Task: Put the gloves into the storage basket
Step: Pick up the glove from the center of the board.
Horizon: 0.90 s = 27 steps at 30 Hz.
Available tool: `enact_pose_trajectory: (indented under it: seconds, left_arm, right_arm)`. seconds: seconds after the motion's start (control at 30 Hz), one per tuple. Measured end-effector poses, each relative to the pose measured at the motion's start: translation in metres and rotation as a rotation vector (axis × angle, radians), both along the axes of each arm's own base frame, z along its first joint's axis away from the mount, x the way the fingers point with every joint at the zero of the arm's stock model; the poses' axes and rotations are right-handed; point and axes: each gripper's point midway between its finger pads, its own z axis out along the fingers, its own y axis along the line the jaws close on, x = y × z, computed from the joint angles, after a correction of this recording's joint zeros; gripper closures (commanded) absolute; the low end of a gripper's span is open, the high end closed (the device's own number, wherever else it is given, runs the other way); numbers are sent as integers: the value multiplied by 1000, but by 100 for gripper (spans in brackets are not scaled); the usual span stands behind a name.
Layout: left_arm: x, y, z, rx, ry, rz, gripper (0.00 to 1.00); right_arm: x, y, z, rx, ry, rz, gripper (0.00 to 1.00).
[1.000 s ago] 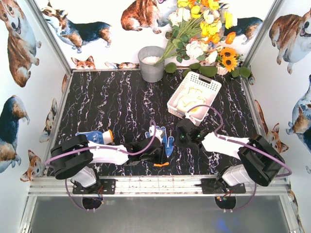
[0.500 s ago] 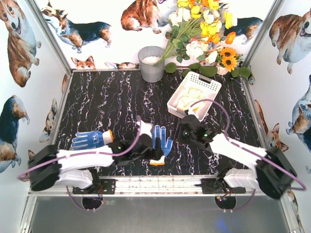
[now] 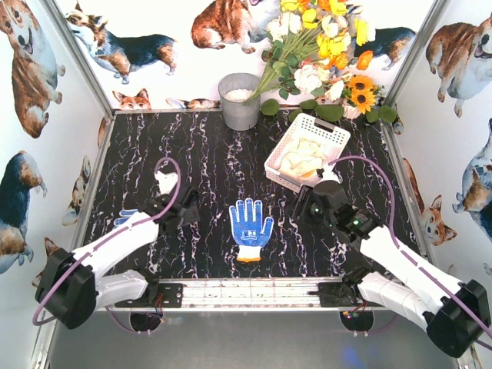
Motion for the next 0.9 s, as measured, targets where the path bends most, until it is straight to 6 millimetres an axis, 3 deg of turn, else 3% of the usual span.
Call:
enact_pose_trajectory:
  seconds: [0.23,0.57,0.9]
  left_arm:
    - [12,35,-18,98,93,60,46]
    - [29,33,-40,77,135,7,54]
    - [39,30,-50,54,129,-21,90]
  right_arm:
    - [-12,-5,-3,-4,17,17,55]
    - [-20,-7,-4,6,31,24,55]
    - [-23,-9,-2,16,30,21,55]
